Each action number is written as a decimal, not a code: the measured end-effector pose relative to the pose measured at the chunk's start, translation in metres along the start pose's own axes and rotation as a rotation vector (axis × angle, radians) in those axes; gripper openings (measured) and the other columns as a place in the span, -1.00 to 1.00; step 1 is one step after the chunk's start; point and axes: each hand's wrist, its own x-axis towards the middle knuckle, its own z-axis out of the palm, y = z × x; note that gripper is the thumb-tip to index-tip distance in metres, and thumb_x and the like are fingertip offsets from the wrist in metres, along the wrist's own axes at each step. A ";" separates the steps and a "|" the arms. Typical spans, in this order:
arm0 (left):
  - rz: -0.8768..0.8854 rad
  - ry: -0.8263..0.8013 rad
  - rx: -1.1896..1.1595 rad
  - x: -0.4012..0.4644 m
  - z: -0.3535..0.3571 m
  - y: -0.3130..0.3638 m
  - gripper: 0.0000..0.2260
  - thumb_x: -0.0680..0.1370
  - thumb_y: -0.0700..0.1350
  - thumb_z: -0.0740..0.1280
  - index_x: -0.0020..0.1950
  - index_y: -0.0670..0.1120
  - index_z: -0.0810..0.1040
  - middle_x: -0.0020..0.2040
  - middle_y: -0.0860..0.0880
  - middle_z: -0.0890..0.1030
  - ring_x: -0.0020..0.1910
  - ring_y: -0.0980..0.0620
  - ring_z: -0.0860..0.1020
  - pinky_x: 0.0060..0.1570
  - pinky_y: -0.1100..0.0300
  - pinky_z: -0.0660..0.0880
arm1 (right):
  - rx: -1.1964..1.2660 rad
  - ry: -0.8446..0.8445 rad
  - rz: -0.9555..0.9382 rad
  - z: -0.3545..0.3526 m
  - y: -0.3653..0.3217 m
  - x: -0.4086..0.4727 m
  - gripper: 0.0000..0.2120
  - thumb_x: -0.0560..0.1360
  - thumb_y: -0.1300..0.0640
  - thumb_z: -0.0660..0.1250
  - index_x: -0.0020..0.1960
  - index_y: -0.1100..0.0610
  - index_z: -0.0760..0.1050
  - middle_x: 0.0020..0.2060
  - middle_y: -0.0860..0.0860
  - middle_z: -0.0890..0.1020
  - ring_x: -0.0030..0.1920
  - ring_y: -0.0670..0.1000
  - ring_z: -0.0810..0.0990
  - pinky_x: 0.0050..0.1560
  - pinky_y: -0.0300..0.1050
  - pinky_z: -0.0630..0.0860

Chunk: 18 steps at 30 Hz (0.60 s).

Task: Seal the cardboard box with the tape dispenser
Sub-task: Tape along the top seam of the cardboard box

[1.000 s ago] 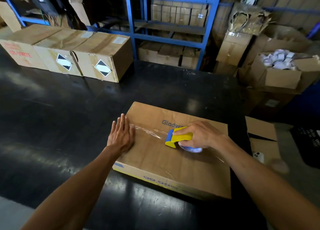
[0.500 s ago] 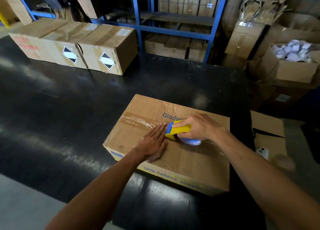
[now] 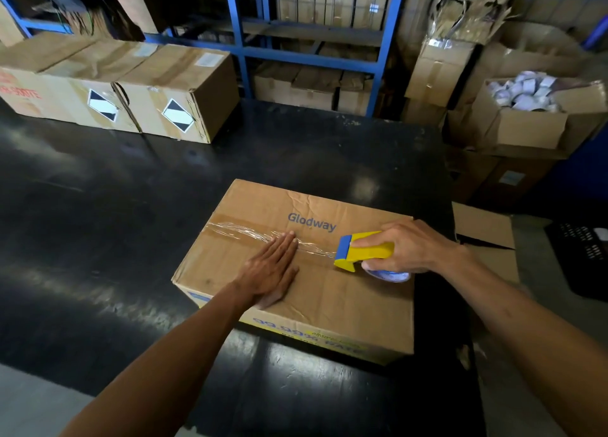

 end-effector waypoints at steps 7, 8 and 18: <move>-0.011 -0.034 -0.039 0.007 -0.006 0.036 -0.25 0.58 0.31 -0.29 0.61 -0.16 -0.10 0.59 -0.13 -0.20 0.59 -0.10 -0.20 0.55 0.00 -0.24 | -0.061 0.038 -0.005 0.007 -0.003 0.015 -0.50 0.36 -0.45 0.26 0.27 -0.37 0.47 0.00 -0.11 0.62 0.01 -0.01 0.54 -0.03 -0.06 0.48; 0.018 -0.025 -0.061 0.013 -0.003 0.053 -0.20 0.56 0.35 -0.29 0.61 -0.19 -0.07 0.59 -0.14 -0.17 0.59 -0.09 -0.16 0.54 0.02 -0.23 | -0.063 0.049 -0.001 0.007 -0.002 0.015 -0.51 0.34 -0.45 0.26 0.25 -0.39 0.48 -0.04 -0.11 0.62 -0.01 0.00 0.55 -0.04 -0.06 0.49; 0.003 -0.028 -0.017 0.029 0.009 0.084 -0.02 0.46 0.49 -0.31 0.59 -0.27 -0.14 0.61 -0.20 -0.12 0.59 -0.08 -0.17 0.55 0.00 -0.12 | -0.073 0.042 -0.010 0.005 0.003 0.014 -0.49 0.31 -0.48 0.23 0.23 -0.41 0.47 -0.05 -0.11 0.62 -0.01 0.02 0.56 -0.03 -0.02 0.50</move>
